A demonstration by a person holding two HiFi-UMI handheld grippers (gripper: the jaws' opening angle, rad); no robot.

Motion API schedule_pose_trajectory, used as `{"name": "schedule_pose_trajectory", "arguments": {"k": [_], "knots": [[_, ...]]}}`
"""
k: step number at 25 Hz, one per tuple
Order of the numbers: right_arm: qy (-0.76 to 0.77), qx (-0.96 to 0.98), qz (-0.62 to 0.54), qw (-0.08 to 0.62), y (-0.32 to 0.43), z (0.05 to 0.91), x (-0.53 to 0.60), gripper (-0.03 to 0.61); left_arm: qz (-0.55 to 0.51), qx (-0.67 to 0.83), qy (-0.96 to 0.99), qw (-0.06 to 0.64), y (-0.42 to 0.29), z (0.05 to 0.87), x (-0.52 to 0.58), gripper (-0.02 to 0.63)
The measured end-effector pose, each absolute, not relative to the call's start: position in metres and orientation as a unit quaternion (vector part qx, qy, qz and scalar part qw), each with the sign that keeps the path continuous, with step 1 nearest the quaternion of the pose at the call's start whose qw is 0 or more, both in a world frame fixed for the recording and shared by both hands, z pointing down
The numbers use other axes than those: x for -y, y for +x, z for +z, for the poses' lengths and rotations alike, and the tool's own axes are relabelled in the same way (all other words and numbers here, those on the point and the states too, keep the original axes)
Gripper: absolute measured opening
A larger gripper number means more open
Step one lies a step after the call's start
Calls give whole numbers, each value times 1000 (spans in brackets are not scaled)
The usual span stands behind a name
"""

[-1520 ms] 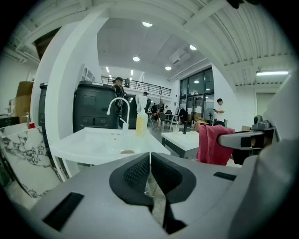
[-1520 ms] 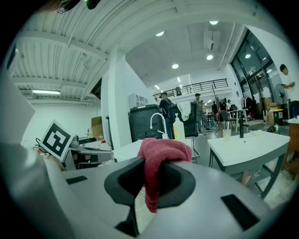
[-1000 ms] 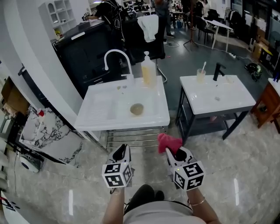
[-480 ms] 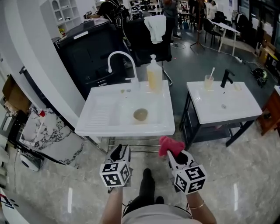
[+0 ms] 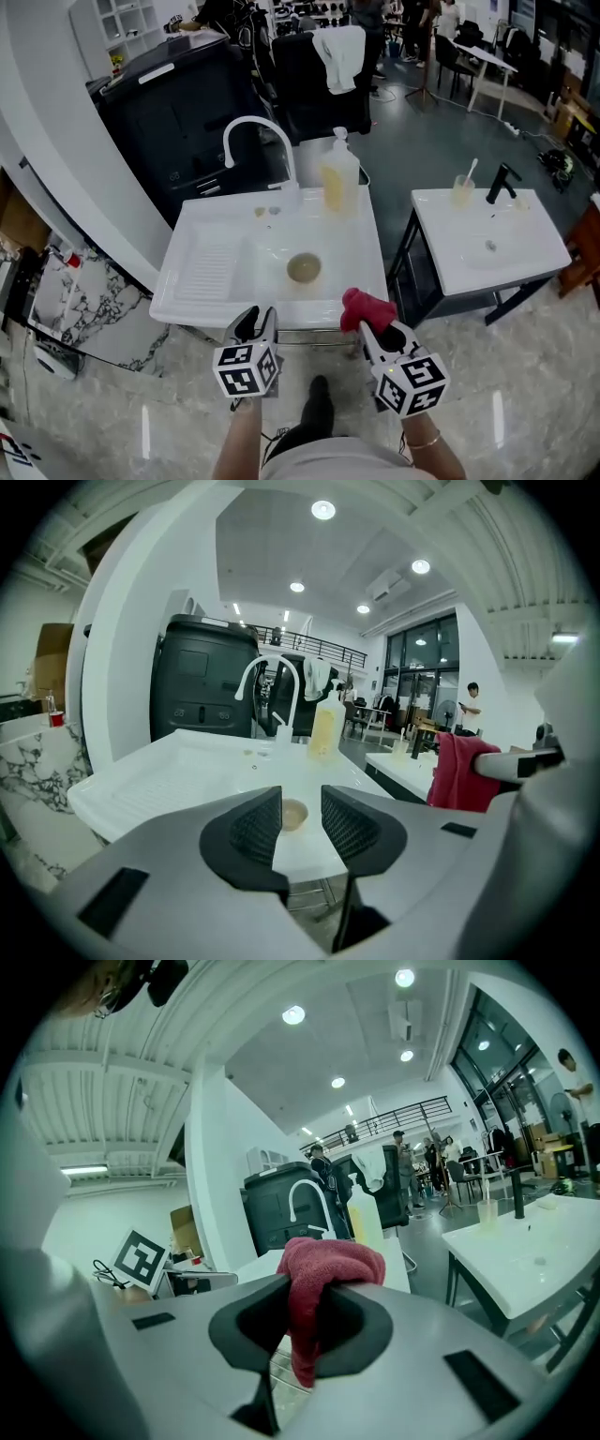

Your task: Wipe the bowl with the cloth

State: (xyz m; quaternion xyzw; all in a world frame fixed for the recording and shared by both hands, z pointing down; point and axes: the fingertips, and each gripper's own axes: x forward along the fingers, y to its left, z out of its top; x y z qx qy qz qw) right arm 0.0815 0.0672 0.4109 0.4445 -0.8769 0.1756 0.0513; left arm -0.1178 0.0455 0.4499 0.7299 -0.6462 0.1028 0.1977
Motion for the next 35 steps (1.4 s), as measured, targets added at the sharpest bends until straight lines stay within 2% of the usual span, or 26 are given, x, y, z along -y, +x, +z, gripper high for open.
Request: {"name": "schedule_pose_trajectory", "arguments": {"k": [10, 22, 35], "knots": [[470, 861, 186, 58, 43, 417, 47, 52, 124, 620, 742, 224, -155, 477, 76, 143], [488, 848, 198, 62, 26, 428, 123, 52, 157, 592, 744, 267, -167, 522, 169, 143], [477, 852, 203, 72, 25, 440, 198, 52, 239, 563, 702, 365, -163, 627, 237, 143]]}}
